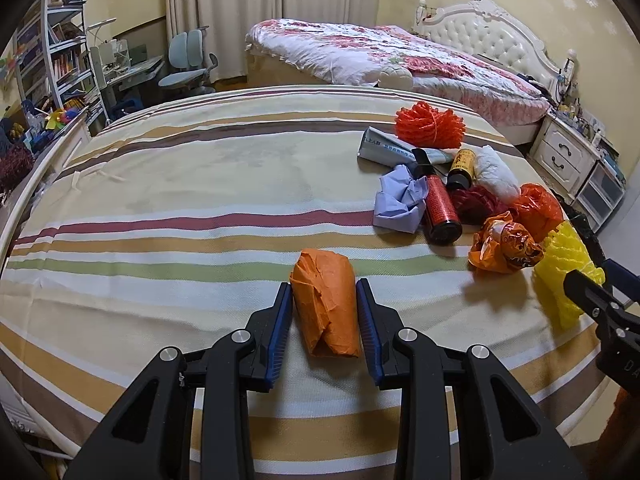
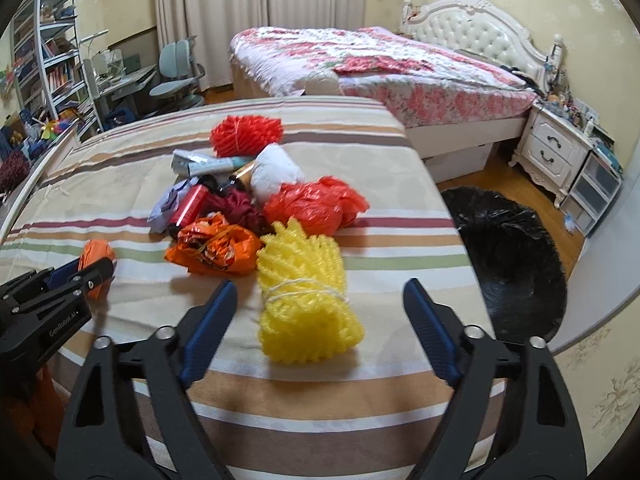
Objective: Collect trash
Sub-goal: 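Close the right tool on the yellow foam net while the left tool holds the orange bag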
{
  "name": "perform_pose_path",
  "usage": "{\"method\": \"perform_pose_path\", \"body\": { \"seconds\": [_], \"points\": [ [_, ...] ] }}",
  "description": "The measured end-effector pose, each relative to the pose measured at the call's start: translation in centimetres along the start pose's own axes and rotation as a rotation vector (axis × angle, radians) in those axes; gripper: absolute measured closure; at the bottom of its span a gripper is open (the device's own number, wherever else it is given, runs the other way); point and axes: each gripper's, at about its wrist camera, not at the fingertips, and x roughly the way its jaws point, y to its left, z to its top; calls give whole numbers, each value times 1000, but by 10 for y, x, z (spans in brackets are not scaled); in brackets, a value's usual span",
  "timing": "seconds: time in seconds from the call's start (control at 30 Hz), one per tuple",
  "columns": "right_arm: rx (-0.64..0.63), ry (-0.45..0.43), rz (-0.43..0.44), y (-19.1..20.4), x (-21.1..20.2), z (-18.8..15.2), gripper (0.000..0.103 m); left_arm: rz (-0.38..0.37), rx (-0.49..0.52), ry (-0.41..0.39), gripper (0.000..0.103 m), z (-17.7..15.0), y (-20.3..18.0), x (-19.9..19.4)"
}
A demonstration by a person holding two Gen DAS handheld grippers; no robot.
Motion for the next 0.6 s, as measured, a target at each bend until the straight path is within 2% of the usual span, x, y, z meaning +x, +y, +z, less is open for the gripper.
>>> {"method": "perform_pose_path", "body": {
  "seconds": [0.07,0.13,0.37,0.6],
  "points": [
    [-4,14,10,2,3,-2,36,-5,-2,-3,70,1,-1,0],
    [-2,26,31,1,4,-5,55,-10,-2,-6,70,2,-2,-2],
    [17,-27,20,-11,-16,-6,57,-47,17,-40,70,9,-18,-15],
    [101,-82,-42,-57,-35,1,57,-118,63,-92,70,23,-54,-33]
  ]
}}
